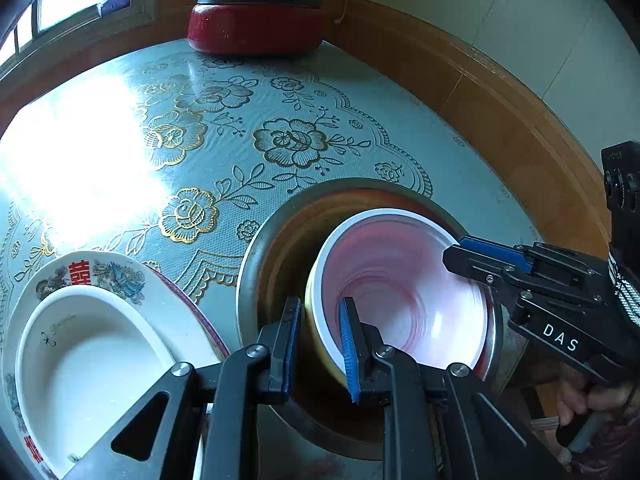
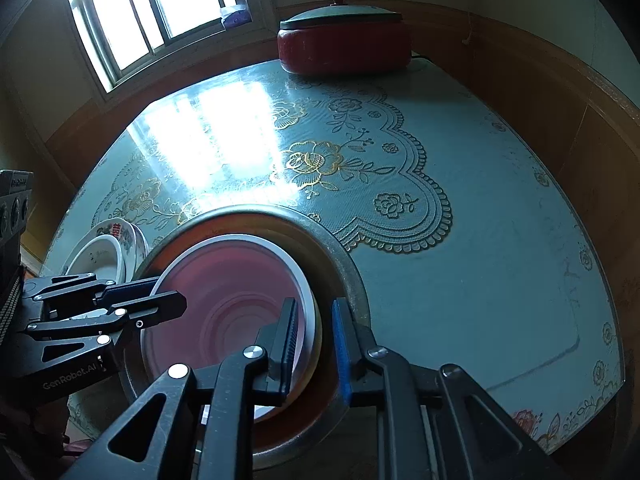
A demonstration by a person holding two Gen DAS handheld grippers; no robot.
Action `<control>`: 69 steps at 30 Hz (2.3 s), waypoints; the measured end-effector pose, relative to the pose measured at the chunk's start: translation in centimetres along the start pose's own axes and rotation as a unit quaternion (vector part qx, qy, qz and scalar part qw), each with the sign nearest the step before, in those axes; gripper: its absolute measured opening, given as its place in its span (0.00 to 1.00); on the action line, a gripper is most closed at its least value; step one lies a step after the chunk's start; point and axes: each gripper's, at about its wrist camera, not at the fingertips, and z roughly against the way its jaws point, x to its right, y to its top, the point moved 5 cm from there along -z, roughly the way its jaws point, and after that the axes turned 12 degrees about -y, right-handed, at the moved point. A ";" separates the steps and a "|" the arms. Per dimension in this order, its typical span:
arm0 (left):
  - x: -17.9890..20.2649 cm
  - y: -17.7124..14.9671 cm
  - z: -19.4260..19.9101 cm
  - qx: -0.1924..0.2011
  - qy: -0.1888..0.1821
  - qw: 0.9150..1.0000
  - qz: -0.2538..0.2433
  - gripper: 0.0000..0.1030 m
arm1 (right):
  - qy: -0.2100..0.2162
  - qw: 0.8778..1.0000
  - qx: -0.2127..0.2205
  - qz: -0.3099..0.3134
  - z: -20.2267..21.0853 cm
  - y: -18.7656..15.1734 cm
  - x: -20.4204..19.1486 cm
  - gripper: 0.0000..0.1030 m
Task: Organize plates and bowls
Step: 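Open both tools and release the red bowl inside the yellow bowl, then close both tools on the steel bowl rim and tilt it up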
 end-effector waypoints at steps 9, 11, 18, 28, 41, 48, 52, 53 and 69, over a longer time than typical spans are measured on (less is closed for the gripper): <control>0.1 -0.1 0.8 0.010 0.004 1.000 0.004 0.24 | 0.017 0.999 0.013 -0.037 1.3 -0.1 0.6 0.16; 0.0 -0.1 0.9 0.011 0.006 1.000 0.006 0.24 | 0.023 0.998 0.016 -0.048 1.6 -0.2 0.9 0.16; 0.0 -0.2 1.5 0.018 -0.003 1.000 0.013 0.24 | 0.041 0.994 0.020 -0.096 2.1 -0.4 2.7 0.16; -1.2 0.6 2.5 0.035 -0.011 0.999 0.028 0.24 | 0.062 0.984 0.013 -0.164 2.3 -1.3 5.7 0.16; -3.2 1.9 3.7 0.056 0.012 0.998 0.037 0.28 | 0.077 0.988 -0.024 -0.135 0.7 -2.5 3.4 0.24; -4.6 1.7 4.0 0.055 0.036 0.997 0.039 0.28 | 0.004 0.995 -0.007 -0.096 0.3 -1.8 3.1 0.23; -3.8 1.4 3.5 0.044 0.012 0.999 0.028 0.28 | -0.003 0.995 -0.008 -0.103 -0.1 -1.3 3.9 0.23; -3.4 1.3 3.4 0.041 0.006 0.999 0.022 0.28 | -0.001 0.994 -0.009 -0.107 -0.2 -1.1 4.2 0.23; 1.4 0.1 -0.1 -0.023 -0.047 0.999 -0.011 0.29 | 0.010 0.982 -0.029 -0.189 -0.8 -2.4 9.6 0.25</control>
